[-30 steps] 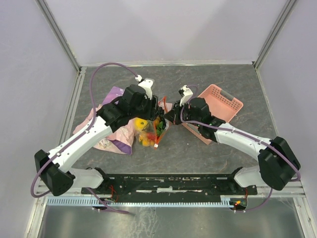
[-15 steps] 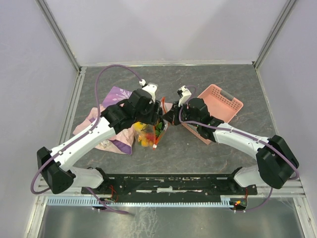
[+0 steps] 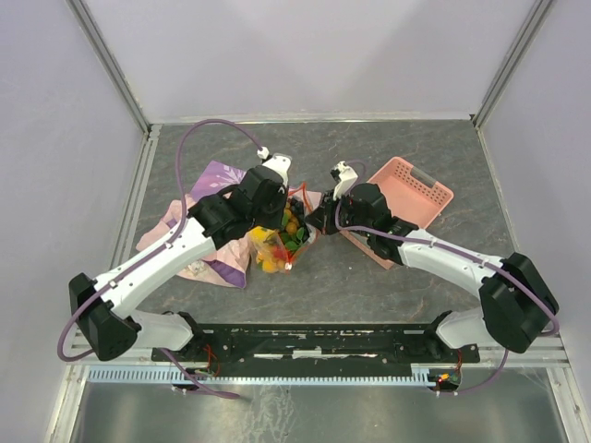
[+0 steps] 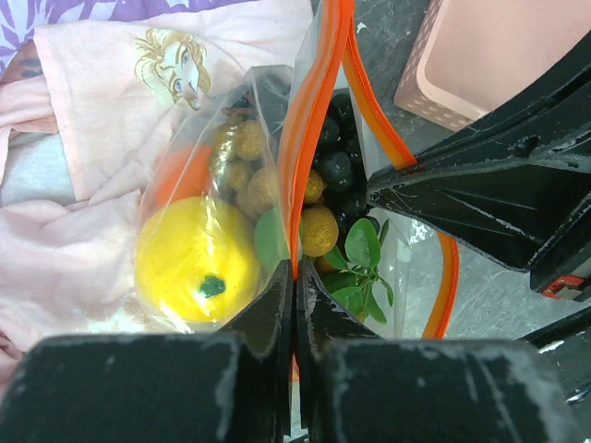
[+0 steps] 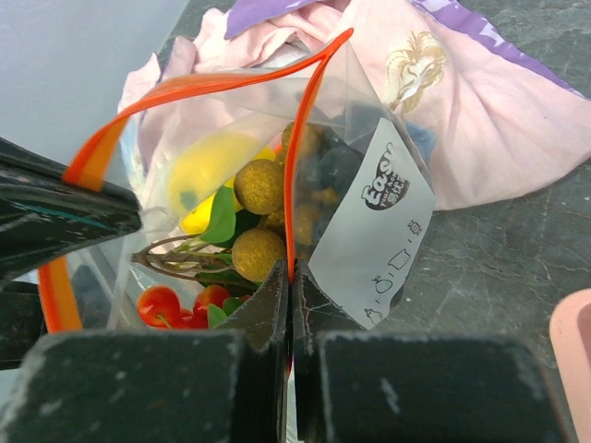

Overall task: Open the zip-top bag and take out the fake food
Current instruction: Open the zipper of the food storage bag at the center of the board, then pick up the fake fruit from the zipper food storage bag.

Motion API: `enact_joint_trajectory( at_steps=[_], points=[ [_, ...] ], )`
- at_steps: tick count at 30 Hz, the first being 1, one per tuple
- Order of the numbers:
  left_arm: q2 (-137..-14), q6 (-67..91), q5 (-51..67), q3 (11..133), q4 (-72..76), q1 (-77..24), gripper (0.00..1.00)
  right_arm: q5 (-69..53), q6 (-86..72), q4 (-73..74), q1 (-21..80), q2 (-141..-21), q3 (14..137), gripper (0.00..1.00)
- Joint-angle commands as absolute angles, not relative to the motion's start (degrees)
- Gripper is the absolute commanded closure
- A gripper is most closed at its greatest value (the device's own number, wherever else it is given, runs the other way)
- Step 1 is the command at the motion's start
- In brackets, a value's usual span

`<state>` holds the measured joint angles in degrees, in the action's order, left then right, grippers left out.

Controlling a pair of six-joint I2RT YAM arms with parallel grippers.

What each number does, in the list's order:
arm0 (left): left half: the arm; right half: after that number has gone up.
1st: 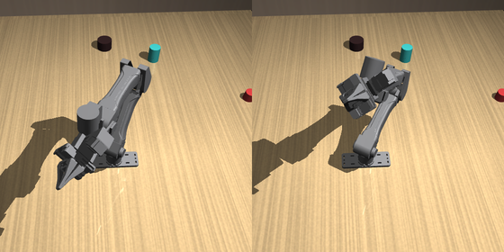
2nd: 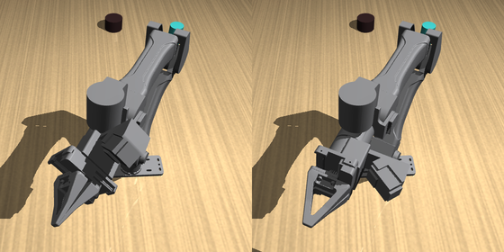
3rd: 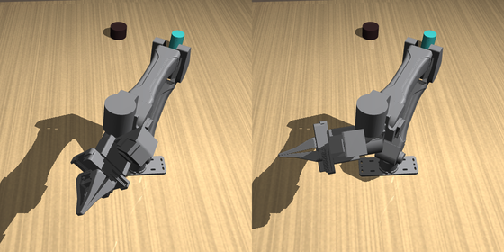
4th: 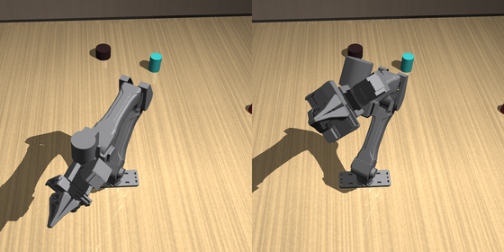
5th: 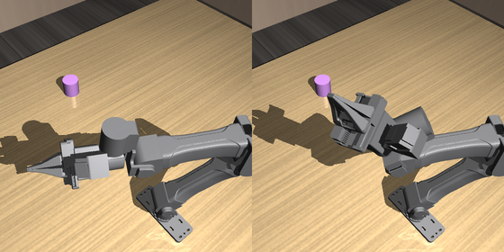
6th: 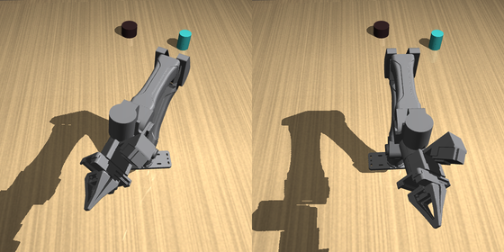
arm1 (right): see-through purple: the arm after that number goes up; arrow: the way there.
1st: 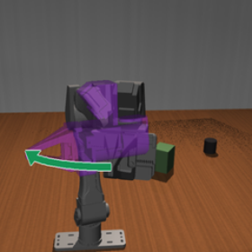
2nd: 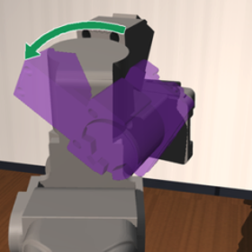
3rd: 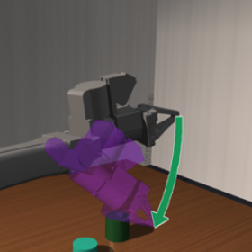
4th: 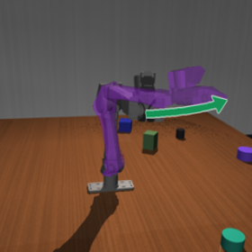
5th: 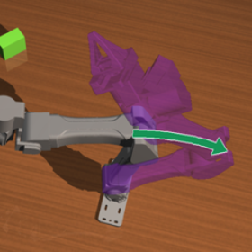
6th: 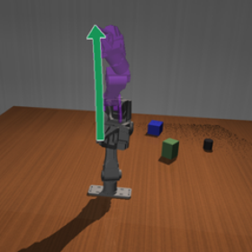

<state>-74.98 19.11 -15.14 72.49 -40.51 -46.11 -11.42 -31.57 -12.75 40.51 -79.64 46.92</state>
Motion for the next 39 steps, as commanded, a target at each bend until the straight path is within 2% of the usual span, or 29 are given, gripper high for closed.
enact_joint_trajectory(
  at_steps=[1, 5, 13, 20, 27, 31, 39],
  points=[
    [-71.0, 17.0, -17.7, 73.8, -36.4, -46.1, 0.97, -5.7, -29.4, -10.4, 40.8, -76.0, 47.6, 0.98],
    [-69.9, 15.9, -16.8, 72.8, -33.2, -45.7, 0.97, -1.9, -28.6, -7.1, 40.7, -75.1, 47.3, 0.98],
    [-70.2, 16.3, -6.5, 68.7, -25.9, -43.8, 0.97, -1.5, -26.8, -4.1, 40.6, -74.4, 47.1, 0.96],
    [-70.1, 18.0, -1.7, 64.5, -21.3, -43.3, 0.97, -7.2, -20.7, -6.4, 40.6, -69.1, 46.3, 0.62],
    [-69.4, 19.0, 0.1, 61.9, -18.6, -42.9, 0.97, -16.5, -15.2, -9.2, 40.6, -67.3, 46.9, 0.39],
    [-67.8, 19.4, 0.5, 60.4, -17.2, -42.8, 0.97, -21.0, -14.5, -12.0, 40.7, -70.0, 47.1, 0.38],
    [-64.9, 19.8, 0.5, 58.1, -15.8, -42.2, 0.97, -20.0, -12.8, -15.9, 40.7, -74.9, 47.3, 0.49]
  ],
)
